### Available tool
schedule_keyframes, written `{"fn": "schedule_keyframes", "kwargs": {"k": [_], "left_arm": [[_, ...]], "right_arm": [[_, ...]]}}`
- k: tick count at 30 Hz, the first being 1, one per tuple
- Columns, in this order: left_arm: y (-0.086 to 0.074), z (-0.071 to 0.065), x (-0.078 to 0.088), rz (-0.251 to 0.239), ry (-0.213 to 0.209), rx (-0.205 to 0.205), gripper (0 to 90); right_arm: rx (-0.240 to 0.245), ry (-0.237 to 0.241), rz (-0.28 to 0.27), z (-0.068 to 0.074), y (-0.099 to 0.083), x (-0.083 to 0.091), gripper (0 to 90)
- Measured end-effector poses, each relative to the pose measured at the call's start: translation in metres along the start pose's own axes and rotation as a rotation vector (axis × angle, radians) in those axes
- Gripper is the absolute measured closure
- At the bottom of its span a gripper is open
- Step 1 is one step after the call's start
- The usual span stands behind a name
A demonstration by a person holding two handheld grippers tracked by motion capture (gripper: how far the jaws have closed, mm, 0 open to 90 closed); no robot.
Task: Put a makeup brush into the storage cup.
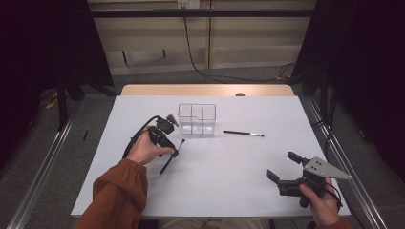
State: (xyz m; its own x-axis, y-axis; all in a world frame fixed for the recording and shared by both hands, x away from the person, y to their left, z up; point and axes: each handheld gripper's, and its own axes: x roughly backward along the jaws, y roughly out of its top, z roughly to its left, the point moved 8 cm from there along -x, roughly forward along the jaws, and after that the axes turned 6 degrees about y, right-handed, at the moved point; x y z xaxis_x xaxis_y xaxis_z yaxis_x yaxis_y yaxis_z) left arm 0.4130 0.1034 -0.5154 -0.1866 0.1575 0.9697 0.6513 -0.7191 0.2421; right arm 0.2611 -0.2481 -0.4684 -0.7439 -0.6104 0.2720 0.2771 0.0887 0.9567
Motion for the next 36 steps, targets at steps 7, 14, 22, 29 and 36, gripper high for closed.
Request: {"fn": "schedule_keyframes", "kwargs": {"k": [7, 14, 22, 29, 36], "left_arm": [[0.004, -0.006, -0.003, 0.016, -0.007, -0.011, 40.4], [0.007, -0.012, -0.005, 0.039, -0.028, -0.001, 59.8], [0.010, -0.014, -0.011, 0.083, 0.008, 0.022, 67.7], [0.013, -0.016, -0.014, 0.146, 0.042, 0.011, 73.2], [0.012, -0.013, -0.014, 0.149, 0.047, 0.024, 84.3]], "right_arm": [[0.001, 0.002, 0.003, 0.000, 0.000, 0.000, 0.0], [-0.001, 0.001, 0.008, 0.000, -0.001, 0.000, 0.0], [0.000, 0.003, 0.009, 0.000, -0.001, 0.000, 0.0], [-0.006, 0.011, 0.015, 0.002, -0.002, -0.001, 0.0], [0.000, 0.018, 0.022, 0.002, -0.003, -0.002, 0.0]]}}
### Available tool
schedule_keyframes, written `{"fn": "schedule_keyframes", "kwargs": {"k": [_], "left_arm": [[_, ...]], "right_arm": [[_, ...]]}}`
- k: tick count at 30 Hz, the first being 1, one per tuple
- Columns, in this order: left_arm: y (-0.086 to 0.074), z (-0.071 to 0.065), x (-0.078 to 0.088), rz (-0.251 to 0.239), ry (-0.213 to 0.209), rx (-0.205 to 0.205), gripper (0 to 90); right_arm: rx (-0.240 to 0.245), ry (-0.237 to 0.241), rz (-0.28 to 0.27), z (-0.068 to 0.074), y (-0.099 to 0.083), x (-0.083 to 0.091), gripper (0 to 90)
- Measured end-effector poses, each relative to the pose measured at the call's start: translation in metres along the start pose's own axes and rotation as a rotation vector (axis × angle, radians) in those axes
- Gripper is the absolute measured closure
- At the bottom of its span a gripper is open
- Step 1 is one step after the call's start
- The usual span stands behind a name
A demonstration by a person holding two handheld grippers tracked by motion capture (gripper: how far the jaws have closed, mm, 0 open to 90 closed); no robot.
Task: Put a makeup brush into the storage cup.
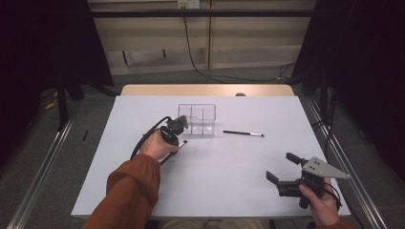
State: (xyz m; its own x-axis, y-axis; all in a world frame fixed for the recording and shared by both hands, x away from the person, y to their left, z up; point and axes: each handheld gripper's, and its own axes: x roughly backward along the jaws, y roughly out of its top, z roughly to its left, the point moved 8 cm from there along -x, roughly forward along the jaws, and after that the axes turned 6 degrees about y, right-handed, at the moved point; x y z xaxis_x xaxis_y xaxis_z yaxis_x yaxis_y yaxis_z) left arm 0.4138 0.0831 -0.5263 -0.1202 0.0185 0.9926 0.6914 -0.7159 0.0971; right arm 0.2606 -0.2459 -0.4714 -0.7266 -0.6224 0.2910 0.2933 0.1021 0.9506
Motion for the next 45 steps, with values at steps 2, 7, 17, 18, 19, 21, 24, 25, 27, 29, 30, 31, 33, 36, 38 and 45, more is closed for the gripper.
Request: {"fn": "schedule_keyframes", "kwargs": {"k": [2, 7, 17, 18, 19, 21, 24, 25, 27, 29, 30, 31, 33, 36, 38, 45], "left_arm": [[0.000, 0.000, 0.000, 0.003, 0.000, 0.000, 84.3], [0.000, 0.000, 0.000, -0.008, -0.015, 0.011, 84.5], [-0.002, 0.002, 0.002, -0.037, -0.035, 0.005, 84.7], [-0.002, 0.002, 0.003, -0.044, -0.036, 0.003, 84.7], [-0.004, 0.002, 0.003, -0.050, -0.035, 0.000, 84.7], [-0.004, 0.003, 0.007, -0.078, -0.034, 0.001, 84.7], [-0.005, 0.004, 0.013, -0.101, -0.038, 0.008, 84.8], [-0.005, 0.005, 0.015, -0.110, -0.039, 0.006, 84.8], [-0.005, 0.006, 0.017, -0.126, -0.048, 0.009, 84.8], [-0.003, 0.007, 0.019, -0.156, -0.049, 0.017, 84.8], [-0.004, 0.007, 0.020, -0.162, -0.058, 0.018, 84.8], [-0.003, 0.007, 0.021, -0.173, -0.062, 0.021, 84.8], [-0.004, 0.006, 0.023, -0.188, -0.072, 0.023, 84.8], [-0.004, 0.006, 0.027, -0.213, -0.075, 0.023, 84.8], [-0.005, 0.005, 0.030, -0.232, -0.090, 0.029, 84.8], [-0.006, 0.005, 0.041, -0.301, -0.106, 0.031, 84.8]], "right_arm": [[-0.002, -0.002, 0.005, 0.000, 0.000, 0.000, 0.0], [-0.003, 0.001, 0.005, 0.000, 0.000, -0.001, 0.0], [-0.008, 0.002, 0.002, 0.000, 0.000, -0.001, 0.0], [-0.009, 0.001, 0.003, 0.000, 0.000, -0.001, 0.0], [-0.012, 0.001, 0.003, 0.000, 0.000, -0.001, 0.0], [-0.009, 0.000, 0.002, 0.000, 0.000, -0.001, 0.0], [-0.010, -0.002, 0.004, 0.000, 0.000, -0.001, 0.0], [-0.010, -0.002, 0.004, 0.000, 0.000, -0.001, 0.0], [-0.002, -0.002, 0.006, 0.000, 0.000, -0.001, 0.0], [-0.005, -0.003, 0.005, 0.000, 0.000, -0.001, 0.0], [-0.008, -0.002, 0.003, 0.000, 0.000, -0.001, 0.0], [-0.008, -0.002, 0.004, 0.000, 0.000, -0.001, 0.0], [-0.012, -0.002, 0.003, 0.000, 0.000, -0.001, 0.0], [-0.001, -0.002, 0.005, 0.000, 0.000, -0.001, 0.0], [0.000, -0.002, 0.004, 0.000, 0.000, 0.000, 0.0], [-0.001, -0.003, 0.004, 0.000, 0.000, -0.001, 0.0]]}}
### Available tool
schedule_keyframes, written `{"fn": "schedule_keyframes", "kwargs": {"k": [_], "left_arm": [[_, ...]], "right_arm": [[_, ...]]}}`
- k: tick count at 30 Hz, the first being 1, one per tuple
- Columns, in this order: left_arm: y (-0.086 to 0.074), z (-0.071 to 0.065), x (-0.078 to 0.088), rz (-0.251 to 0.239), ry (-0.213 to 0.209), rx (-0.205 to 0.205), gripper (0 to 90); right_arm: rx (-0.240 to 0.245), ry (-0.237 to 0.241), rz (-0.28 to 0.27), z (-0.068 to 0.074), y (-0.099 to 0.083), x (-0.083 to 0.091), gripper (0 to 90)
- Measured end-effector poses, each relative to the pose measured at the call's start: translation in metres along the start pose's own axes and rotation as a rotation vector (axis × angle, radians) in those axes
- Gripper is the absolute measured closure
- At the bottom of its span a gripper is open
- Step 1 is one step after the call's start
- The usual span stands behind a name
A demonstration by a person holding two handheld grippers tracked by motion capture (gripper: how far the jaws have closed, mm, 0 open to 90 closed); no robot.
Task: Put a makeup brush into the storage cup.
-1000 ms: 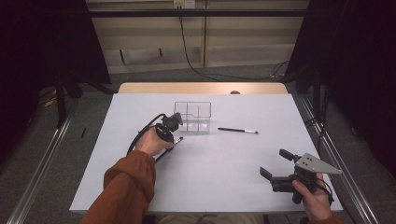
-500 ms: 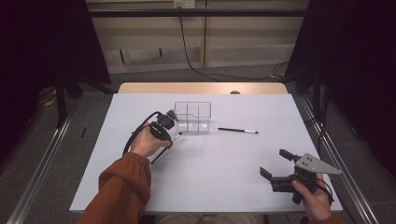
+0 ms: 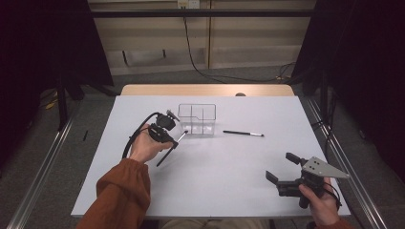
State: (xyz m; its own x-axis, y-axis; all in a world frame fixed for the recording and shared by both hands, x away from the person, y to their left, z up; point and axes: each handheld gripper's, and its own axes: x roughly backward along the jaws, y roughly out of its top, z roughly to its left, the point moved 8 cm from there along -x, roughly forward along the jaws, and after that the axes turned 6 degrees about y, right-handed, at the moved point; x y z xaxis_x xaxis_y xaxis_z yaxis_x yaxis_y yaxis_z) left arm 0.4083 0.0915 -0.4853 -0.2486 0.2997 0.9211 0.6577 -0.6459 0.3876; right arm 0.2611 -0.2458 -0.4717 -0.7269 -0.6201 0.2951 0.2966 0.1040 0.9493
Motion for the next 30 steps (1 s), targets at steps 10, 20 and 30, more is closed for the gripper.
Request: {"fn": "schedule_keyframes", "kwargs": {"k": [10, 20, 30], "left_arm": [[-0.003, 0.005, 0.007, -0.085, -0.017, -0.003, 84.7], [-0.003, 0.001, 0.019, -0.170, -0.065, -0.030, 84.7], [0.003, 0.003, 0.028, -0.301, -0.056, -0.027, 84.7]], "right_arm": [[-0.001, 0.002, 0.000, 0.000, 0.000, 0.000, 0.0], [-0.002, 0.004, -0.001, 0.001, 0.000, 0.000, 0.0], [-0.005, 0.002, -0.002, 0.000, 0.000, -0.001, 0.0]]}}
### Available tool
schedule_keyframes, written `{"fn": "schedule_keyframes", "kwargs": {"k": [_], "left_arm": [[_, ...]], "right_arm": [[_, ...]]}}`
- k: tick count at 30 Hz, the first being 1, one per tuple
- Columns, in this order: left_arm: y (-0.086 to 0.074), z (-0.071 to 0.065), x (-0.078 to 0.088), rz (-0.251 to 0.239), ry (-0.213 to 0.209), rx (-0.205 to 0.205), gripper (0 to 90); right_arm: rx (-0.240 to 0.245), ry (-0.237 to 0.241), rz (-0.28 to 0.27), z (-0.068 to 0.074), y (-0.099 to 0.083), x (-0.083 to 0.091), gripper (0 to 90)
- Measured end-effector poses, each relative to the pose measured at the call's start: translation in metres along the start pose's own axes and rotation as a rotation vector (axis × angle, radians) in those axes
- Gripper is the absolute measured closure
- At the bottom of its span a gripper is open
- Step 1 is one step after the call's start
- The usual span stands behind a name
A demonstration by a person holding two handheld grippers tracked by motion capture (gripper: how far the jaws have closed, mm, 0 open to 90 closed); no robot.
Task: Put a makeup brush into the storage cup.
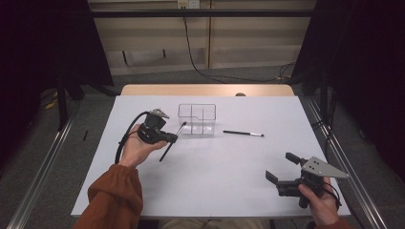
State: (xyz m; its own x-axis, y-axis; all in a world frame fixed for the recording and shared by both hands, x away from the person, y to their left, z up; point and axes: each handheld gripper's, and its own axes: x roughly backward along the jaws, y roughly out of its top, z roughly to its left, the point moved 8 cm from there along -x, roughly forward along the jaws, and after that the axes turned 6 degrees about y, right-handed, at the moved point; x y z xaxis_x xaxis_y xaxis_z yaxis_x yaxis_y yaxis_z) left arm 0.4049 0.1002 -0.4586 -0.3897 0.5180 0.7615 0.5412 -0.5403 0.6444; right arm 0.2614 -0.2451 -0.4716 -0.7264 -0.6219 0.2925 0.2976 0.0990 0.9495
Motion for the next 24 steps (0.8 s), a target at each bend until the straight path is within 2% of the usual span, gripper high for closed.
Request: {"fn": "schedule_keyframes", "kwargs": {"k": [5, 7, 10, 13, 20, 24], "left_arm": [[0.004, -0.001, 0.005, -0.067, -0.015, 0.014, 84.7], [0.006, -0.002, 0.008, -0.100, -0.017, 0.007, 84.7], [0.008, -0.002, 0.011, -0.147, -0.015, 0.004, 84.7], [0.009, -0.002, 0.012, -0.172, -0.002, -0.004, 84.7], [0.011, -0.003, 0.013, -0.248, 0.004, 0.023, 84.7], [0.015, -0.002, 0.016, -0.292, 0.017, 0.021, 84.7]], "right_arm": [[0.001, 0.001, 0.001, 0.000, 0.000, 0.000, 0.0], [0.001, 0.002, 0.000, 0.000, 0.000, 0.000, 0.0], [0.001, 0.001, 0.000, 0.000, 0.000, 0.000, 0.0], [0.002, 0.002, 0.000, 0.000, 0.000, 0.000, 0.0], [0.002, 0.000, 0.000, 0.000, 0.000, 0.000, 0.0], [0.001, 0.001, -0.001, 0.000, 0.000, 0.000, 0.0]]}}
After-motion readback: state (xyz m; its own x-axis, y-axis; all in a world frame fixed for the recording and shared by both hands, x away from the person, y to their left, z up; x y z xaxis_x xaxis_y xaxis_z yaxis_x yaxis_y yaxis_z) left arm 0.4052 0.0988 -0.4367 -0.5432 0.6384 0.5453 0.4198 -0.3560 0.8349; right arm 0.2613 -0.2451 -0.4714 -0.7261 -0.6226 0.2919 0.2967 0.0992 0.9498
